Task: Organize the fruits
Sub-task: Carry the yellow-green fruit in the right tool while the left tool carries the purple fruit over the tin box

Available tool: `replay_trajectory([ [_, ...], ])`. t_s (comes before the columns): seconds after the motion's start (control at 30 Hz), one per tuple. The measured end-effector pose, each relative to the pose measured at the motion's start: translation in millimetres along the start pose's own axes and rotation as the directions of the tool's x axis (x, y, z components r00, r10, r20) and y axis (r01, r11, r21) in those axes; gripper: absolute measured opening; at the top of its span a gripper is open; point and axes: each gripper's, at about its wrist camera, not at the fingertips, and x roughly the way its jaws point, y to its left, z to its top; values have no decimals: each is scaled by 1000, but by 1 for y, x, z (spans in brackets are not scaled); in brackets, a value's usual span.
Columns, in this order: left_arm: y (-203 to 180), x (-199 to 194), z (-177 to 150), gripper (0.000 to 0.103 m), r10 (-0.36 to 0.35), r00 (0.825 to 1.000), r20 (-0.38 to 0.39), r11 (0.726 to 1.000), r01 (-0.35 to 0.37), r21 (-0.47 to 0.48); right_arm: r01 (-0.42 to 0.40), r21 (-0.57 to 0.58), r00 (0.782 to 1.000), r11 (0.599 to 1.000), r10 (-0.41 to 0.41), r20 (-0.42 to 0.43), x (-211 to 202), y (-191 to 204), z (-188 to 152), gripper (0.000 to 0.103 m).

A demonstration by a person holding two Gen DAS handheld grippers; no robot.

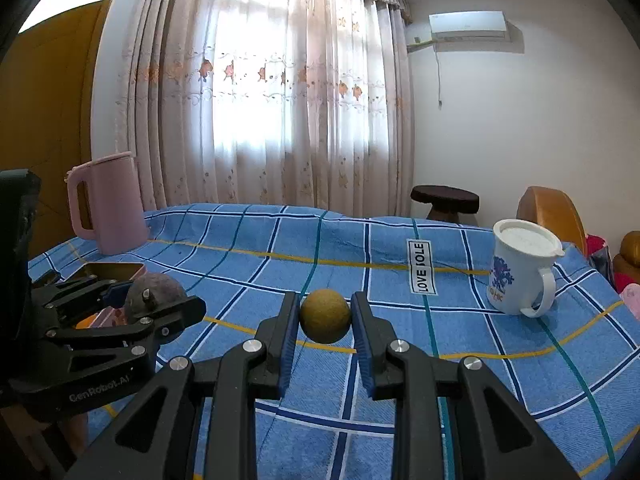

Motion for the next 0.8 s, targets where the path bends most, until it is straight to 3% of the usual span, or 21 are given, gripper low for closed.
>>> replay_trajectory([
  [0.53,5,-19,-7,51,-11,999,39,1000,11,12,-32,-9,999,999,32,11,-12,16,-5,28],
  [0.8,26,-37,-16,51,-18,1000,20,1000,18,-2,-105,-14,994,994,105,-3,-10,41,-3,28],
])
